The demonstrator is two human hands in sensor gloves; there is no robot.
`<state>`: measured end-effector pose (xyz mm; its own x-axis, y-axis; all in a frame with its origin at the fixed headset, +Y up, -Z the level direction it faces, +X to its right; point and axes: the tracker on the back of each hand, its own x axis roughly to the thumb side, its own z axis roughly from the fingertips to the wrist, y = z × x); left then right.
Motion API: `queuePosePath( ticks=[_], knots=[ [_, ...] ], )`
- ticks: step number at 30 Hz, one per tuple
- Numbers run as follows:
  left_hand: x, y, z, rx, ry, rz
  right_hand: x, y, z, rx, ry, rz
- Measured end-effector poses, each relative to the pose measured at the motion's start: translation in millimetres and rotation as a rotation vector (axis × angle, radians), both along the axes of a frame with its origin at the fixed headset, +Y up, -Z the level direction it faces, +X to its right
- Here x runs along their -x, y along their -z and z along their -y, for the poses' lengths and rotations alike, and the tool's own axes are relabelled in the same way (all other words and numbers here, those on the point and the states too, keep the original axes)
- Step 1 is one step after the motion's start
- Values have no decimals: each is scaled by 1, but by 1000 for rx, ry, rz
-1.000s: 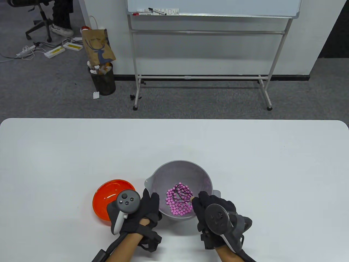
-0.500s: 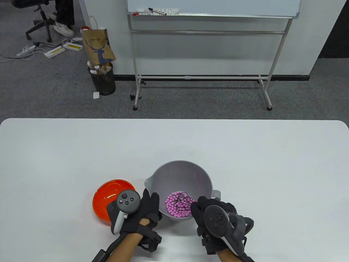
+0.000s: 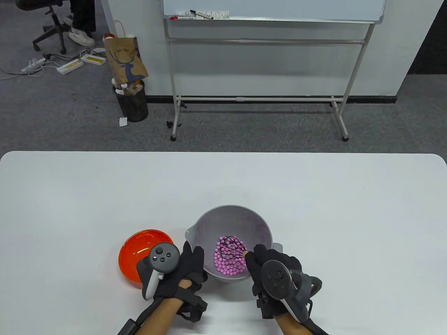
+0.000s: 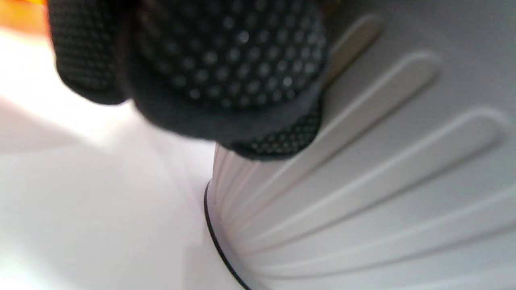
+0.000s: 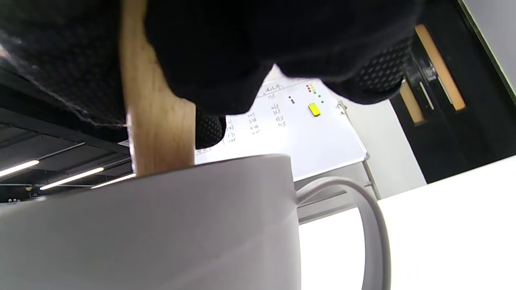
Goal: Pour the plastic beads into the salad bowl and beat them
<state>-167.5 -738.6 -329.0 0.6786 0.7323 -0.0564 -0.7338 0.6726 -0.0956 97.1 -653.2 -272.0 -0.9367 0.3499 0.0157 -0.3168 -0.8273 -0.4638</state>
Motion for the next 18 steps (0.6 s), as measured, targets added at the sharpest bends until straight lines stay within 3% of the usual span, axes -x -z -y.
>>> queuePosePath(
  ticks=[11, 18],
  knots=[
    [0, 0, 0, 0, 1, 0, 5, -13, -15, 0, -91, 26],
    [0, 0, 0, 1, 1, 0, -1, -6, -10, 126, 108, -74]
  ],
)
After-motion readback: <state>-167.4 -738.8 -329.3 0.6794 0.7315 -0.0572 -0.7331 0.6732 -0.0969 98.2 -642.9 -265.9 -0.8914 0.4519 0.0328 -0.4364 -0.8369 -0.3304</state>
